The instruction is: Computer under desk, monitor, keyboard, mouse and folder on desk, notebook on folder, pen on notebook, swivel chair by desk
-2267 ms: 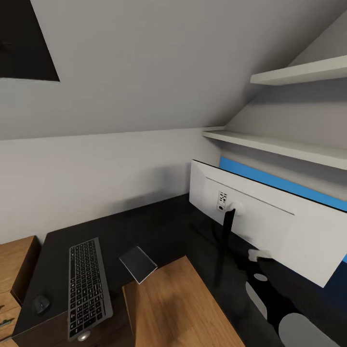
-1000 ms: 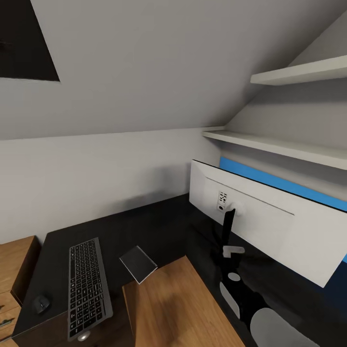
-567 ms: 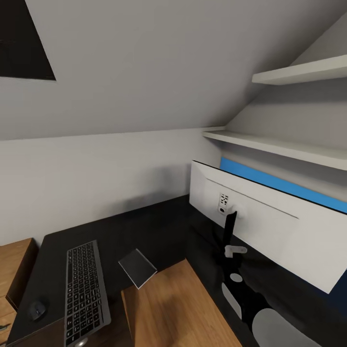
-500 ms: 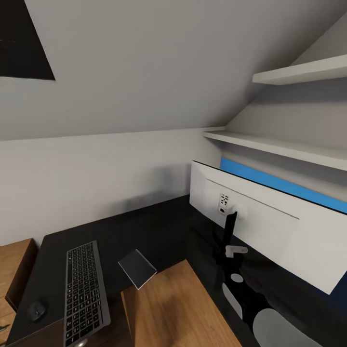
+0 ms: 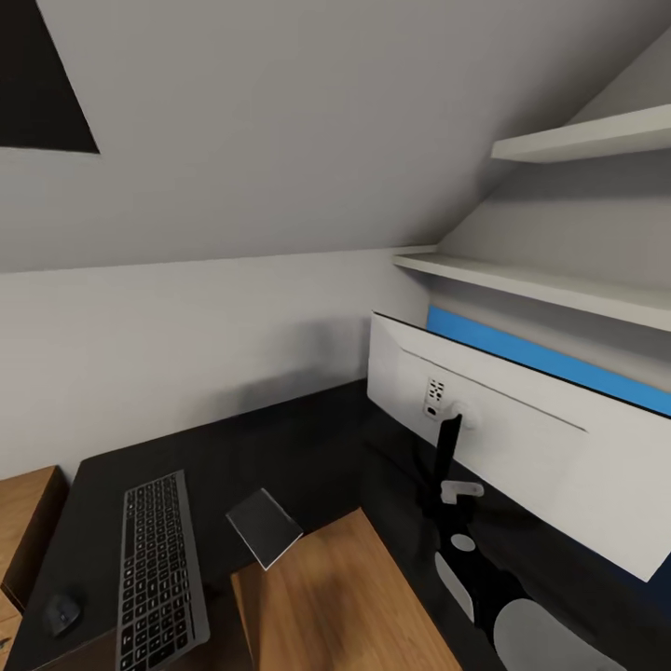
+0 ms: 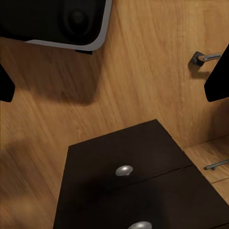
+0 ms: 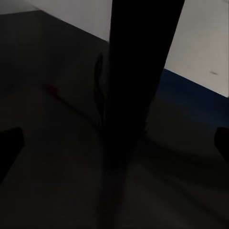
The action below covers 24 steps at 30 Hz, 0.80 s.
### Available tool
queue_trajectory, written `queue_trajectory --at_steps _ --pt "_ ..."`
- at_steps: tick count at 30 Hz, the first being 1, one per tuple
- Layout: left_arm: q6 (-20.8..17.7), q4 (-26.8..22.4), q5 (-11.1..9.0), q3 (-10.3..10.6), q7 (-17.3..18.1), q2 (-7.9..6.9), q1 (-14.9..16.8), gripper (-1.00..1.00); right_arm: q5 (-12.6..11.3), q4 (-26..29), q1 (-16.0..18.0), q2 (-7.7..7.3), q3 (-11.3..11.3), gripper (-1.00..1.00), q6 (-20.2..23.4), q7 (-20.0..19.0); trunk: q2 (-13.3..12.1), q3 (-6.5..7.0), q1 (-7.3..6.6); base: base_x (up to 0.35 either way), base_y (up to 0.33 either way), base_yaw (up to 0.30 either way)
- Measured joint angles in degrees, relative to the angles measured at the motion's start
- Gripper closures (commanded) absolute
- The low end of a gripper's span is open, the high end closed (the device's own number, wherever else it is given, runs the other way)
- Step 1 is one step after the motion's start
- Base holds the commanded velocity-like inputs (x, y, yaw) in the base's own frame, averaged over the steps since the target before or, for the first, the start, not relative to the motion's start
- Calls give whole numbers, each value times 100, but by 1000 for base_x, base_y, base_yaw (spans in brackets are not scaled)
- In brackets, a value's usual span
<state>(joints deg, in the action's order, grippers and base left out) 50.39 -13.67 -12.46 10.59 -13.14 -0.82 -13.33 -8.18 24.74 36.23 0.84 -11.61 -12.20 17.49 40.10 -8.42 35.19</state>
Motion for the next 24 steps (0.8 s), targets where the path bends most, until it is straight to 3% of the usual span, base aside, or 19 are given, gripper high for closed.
queue_trajectory --at_steps 18,24 --pt "14 0 -3 -1 -1 3 0 -100 -9 1 0 -7 5 -100 0 0 0 0 1 114 0 0" --pt "25 0 -3 -1 -12 -1 0 -100 -18 2 0 -74 13 -100 -1 9 0 0 2 26 0 0"
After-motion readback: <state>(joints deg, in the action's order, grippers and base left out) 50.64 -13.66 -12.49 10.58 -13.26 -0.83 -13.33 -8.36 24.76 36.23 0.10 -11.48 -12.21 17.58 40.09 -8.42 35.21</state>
